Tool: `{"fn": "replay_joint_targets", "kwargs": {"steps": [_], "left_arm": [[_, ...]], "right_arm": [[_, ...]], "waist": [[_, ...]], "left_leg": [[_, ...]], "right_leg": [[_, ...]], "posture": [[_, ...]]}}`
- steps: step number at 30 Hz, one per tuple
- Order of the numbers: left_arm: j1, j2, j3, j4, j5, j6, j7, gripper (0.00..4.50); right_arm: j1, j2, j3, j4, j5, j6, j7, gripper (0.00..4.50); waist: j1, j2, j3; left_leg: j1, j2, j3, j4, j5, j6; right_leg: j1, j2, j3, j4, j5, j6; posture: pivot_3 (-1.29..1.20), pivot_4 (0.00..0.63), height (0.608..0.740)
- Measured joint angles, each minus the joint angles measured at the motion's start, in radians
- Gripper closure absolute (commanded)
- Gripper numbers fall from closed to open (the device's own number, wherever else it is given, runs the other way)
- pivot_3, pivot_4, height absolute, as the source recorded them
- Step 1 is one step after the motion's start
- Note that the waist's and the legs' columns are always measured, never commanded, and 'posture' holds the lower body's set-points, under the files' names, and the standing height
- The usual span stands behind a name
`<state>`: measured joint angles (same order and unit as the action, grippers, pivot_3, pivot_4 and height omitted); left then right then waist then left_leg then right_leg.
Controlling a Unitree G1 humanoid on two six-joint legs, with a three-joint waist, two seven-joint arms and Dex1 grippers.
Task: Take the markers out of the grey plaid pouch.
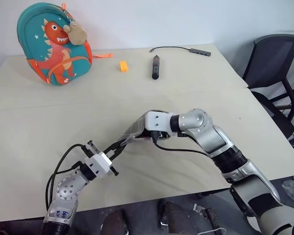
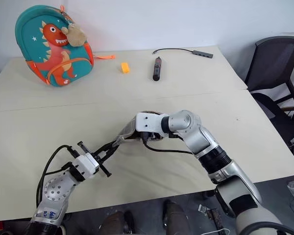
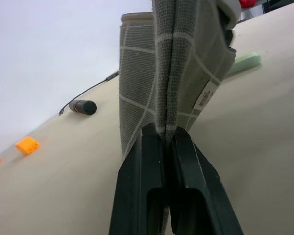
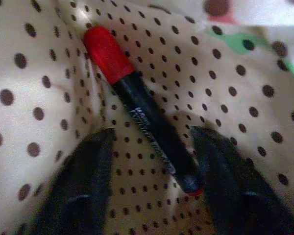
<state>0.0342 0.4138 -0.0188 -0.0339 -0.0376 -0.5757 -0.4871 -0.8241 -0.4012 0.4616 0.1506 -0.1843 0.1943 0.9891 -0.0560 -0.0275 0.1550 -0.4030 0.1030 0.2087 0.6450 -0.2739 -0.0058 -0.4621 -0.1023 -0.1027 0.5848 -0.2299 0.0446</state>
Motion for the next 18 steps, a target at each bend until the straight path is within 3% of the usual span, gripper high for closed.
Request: {"fn": "replay_joint_targets", "kwargs": {"steps": [18], "left_arm": [[0.001,0.001,0.001,0.010,0.000,0.021,-0.010,4.50]], "right_arm": [[-0.055,0.056,0.028,0.219,-0.106,-0.197,-0.090,1.73]], "waist": [[-0.003,0.000,0.000]], "left_leg": [[0.000,0.000,0.000,0.000,0.000,0.000]], "right_leg": [[0.000,0.000,0.000,0.000,0.000,0.000]], "posture": [[0.00,0.150,0.740]]}}
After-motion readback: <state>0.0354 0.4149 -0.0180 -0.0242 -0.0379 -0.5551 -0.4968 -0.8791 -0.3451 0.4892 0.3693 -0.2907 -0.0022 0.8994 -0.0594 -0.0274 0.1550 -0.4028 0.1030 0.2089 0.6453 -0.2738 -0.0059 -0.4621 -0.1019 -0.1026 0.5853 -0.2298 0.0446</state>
